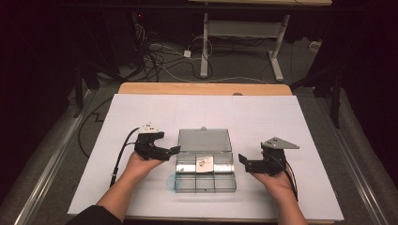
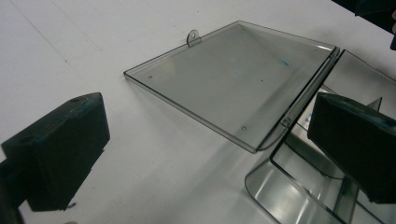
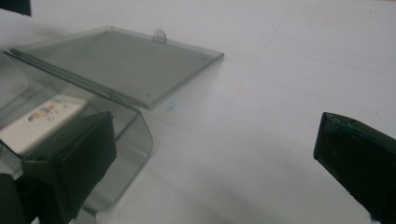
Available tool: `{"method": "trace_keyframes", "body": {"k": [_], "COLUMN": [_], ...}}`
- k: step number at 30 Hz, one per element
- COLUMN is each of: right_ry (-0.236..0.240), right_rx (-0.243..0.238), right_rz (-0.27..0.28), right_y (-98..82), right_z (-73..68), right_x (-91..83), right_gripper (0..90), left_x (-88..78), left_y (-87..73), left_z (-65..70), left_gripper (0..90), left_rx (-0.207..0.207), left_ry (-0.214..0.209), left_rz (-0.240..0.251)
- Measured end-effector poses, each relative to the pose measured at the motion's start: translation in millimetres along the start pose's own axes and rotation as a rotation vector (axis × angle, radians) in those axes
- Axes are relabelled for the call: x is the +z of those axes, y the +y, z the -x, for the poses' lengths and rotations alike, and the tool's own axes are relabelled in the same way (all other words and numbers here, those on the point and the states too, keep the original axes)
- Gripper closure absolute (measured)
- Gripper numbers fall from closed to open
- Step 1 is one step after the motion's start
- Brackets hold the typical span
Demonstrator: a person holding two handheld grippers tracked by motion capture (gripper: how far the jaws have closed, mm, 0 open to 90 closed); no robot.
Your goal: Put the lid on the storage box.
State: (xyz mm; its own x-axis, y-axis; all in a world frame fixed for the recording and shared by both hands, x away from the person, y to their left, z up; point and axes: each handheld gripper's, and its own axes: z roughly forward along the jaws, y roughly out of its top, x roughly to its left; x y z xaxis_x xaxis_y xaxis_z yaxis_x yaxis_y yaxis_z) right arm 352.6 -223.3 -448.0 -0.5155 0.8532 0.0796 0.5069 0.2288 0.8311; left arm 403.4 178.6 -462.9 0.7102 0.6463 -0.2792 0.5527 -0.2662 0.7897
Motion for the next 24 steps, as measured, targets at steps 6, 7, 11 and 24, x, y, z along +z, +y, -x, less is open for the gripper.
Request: {"method": "trace_keyframes", "body": {"k": [6,7,11,24], "right_ry": [0.017,0.022,0.032,0.066], "right_rx": [0.025,0.033,0.053,0.107], "right_rz": [-0.003,-0.007,-0.021,-0.107], "right_y": [12.8,14.2,17.7,28.5], "right_z": [0.3,0.4,-0.6,-7.9], "right_x": [11.2,14.8,27.1,69.4], "right_gripper": [0.0,0.0,0.0,2.1], "left_x": [8.0,10.2,19.0,32.9], "left_y": [9.0,9.7,8.8,-0.7], "left_z": [-2.2,-2.8,-4.5,-10.3], "left_gripper": [0.0,0.0,0.0,0.0], "left_rx": [-0.013,-0.019,-0.038,-0.085], "left_ry": [0.006,0.005,-0.006,-0.026], "left_rz": [-0.005,-0.011,-0.028,-0.069]}}
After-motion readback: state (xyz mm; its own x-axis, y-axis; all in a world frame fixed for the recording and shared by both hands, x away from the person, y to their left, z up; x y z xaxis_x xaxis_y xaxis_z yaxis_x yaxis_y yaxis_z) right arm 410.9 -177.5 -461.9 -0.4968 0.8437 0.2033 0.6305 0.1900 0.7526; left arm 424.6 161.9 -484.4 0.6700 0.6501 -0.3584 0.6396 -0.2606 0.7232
